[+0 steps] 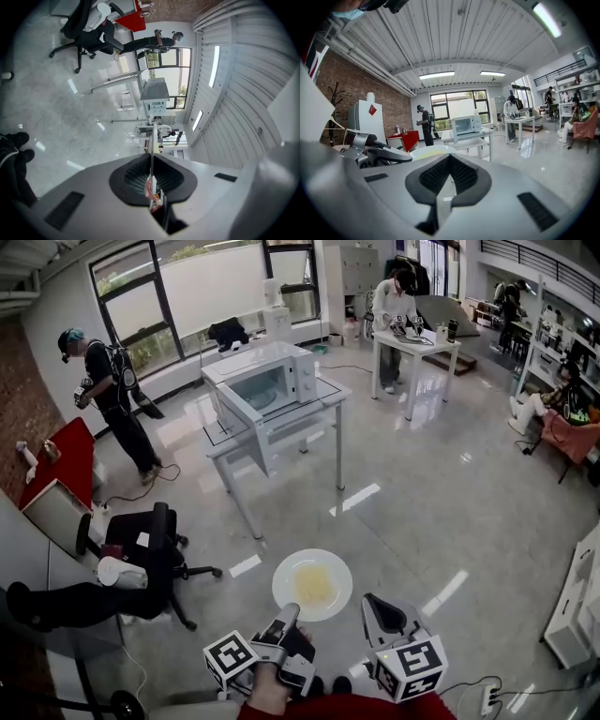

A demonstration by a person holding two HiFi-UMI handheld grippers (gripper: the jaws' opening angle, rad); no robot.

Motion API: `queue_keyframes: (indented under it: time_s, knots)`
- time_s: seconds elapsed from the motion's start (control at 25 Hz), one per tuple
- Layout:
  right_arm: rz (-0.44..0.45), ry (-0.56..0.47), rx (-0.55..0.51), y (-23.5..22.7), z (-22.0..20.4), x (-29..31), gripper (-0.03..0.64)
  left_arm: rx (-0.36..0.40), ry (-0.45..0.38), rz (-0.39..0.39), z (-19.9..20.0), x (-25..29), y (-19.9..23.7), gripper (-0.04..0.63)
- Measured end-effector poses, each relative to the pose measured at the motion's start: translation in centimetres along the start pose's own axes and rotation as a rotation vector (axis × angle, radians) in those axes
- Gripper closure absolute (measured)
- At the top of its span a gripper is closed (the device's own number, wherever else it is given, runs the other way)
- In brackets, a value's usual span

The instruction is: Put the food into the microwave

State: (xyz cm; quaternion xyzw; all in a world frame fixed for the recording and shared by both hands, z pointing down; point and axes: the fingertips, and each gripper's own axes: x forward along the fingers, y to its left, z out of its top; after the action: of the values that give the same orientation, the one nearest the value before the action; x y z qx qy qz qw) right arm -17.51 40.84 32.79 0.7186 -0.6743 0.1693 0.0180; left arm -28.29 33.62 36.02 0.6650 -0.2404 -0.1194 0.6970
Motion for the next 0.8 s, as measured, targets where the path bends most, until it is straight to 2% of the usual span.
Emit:
queue_keyframes:
  time_s: [0.12, 0.28, 0.44, 0.8]
  knots:
    - [-0.003, 0.0, 0.005, -1.0, 0.0, -0.4, 0.603, 0.021, -0.007, 0.017, 0.0, 0.7, 0.1, 0.571]
    - [-0.02, -0.005, 0.012, -2.7, 0.2, -0.7, 0.603, 0.023, -0.021, -0.004, -0.3, 2.2, -0.8, 0.571]
    - [-0.032, -0.015, 0.028, -4.3, 0.4, -0.8, 0.603, 0.061, -0.019, 0.029, -0.6, 3.7, -0.8, 0.569]
    - [-0.057, -0.002, 0.068, -8.1, 0.8, 4.0, 0.603, 0.067, -0.012, 0.059, 1.9, 9.4, -0.2, 0.571]
